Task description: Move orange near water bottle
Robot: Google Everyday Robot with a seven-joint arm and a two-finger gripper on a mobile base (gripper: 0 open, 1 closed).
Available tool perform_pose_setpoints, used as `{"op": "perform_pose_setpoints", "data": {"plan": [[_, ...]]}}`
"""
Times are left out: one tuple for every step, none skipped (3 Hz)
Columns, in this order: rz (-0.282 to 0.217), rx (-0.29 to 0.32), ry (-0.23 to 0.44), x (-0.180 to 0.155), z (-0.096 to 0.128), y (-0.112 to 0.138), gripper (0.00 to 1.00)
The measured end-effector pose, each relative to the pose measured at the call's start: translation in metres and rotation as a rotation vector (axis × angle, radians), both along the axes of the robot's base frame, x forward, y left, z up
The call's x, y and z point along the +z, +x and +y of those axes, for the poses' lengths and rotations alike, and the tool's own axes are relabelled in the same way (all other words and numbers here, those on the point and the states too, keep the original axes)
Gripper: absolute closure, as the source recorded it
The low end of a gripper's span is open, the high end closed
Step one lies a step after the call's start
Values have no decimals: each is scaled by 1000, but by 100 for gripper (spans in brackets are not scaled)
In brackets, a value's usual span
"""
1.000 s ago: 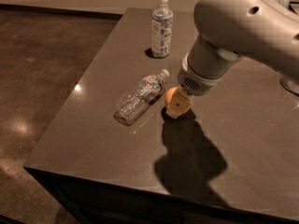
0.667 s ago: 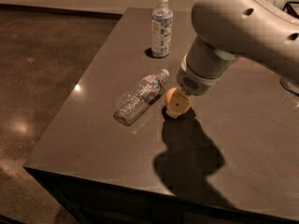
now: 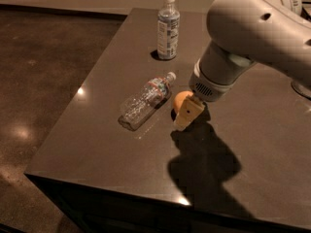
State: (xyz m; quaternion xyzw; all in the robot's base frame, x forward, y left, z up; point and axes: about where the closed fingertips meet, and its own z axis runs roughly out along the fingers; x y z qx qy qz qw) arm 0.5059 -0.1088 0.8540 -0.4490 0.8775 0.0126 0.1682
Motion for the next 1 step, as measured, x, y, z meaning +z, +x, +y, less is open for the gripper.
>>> {"op": "perform_pose_setpoints", "data": {"plan": [[0, 0, 0, 0, 0, 0, 0]]}}
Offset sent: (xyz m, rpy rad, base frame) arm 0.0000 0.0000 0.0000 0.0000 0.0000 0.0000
